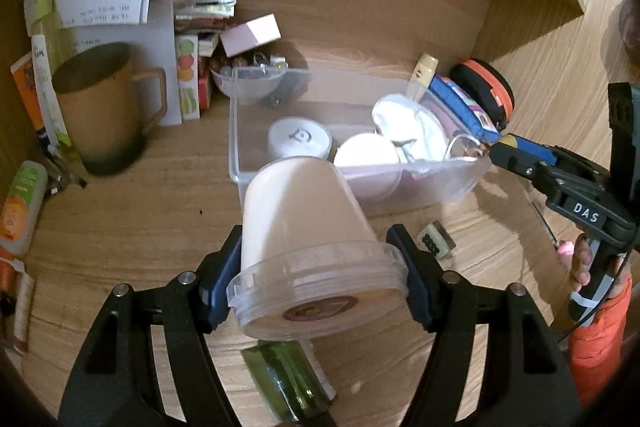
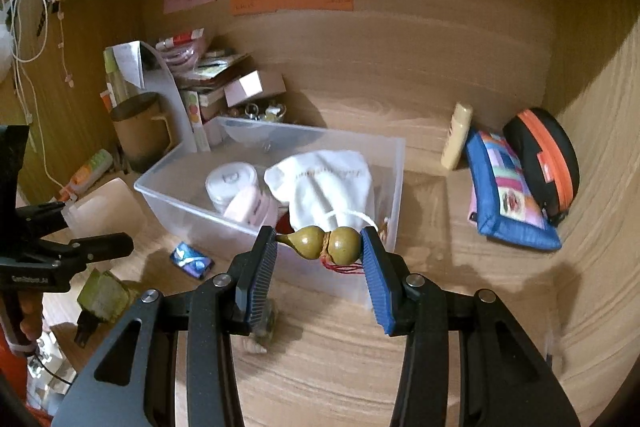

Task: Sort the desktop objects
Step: 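Carry the white cup and gourd ornament with both grippers over the clear box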

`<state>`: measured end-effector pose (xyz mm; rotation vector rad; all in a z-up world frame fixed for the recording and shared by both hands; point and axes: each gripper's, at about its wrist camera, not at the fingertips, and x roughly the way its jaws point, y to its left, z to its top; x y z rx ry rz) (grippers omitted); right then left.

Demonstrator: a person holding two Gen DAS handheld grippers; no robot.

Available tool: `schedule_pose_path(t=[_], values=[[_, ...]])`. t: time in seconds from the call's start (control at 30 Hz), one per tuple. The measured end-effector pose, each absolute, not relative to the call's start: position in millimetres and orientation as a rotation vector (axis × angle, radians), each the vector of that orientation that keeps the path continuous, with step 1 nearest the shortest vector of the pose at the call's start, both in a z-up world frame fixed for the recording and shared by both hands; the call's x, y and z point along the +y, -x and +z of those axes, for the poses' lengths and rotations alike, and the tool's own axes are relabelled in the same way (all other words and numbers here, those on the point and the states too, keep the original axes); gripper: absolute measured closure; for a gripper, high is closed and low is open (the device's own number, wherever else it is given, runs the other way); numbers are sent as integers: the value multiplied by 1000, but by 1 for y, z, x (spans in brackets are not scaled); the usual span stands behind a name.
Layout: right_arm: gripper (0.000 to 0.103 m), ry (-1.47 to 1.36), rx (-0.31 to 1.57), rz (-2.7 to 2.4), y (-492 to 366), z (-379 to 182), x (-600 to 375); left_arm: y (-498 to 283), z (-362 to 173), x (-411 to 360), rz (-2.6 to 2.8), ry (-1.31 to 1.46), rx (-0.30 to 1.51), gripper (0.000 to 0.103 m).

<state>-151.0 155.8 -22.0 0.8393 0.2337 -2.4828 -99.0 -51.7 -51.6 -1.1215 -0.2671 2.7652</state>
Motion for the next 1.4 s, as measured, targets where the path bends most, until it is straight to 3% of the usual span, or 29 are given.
schedule_pose_path(t=[0.63,1.4], values=[[64,-706,185,-2456,179,19,133,126,-14,-62,2801,1022,-295,34],[64,-771,160,-2377,235,-6,98,200,-22,-46,2747,1112,-250,34]])
